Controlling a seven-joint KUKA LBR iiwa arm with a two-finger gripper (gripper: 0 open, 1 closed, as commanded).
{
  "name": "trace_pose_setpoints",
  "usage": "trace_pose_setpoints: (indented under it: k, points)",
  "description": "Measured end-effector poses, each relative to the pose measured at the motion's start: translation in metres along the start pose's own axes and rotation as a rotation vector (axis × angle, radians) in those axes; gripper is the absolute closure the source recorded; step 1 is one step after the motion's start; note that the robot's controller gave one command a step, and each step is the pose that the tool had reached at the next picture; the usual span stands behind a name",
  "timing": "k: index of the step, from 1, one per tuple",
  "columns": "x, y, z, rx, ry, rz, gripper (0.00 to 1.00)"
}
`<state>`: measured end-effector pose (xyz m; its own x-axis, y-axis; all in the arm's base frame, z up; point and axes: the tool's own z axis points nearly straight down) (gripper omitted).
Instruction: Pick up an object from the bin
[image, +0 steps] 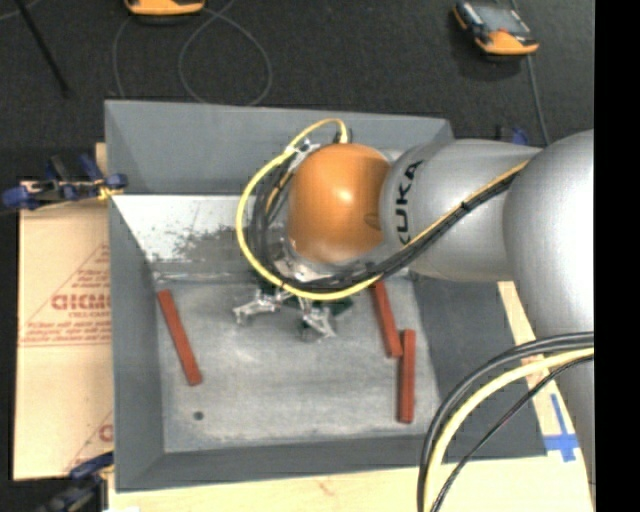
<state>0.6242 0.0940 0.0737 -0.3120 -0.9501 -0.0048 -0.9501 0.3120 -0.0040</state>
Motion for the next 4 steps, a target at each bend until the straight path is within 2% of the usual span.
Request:
trace_pose_setpoints:
  k: [1, 2, 3, 4]
  points:
    - [-0.014, 0.003, -0.001, 0.007, -0.004, 0.004, 0.00]
    - [0.050, -0.043, -0.001, 0.005, 0.000, -0.205, 0.00]
    - [0.029, -0.046, -0.001, 0.008, -0.002, -0.354, 0.00]
    - [-0.014, -0.030, 0.000, 0.006, -0.001, -0.465, 0.00]
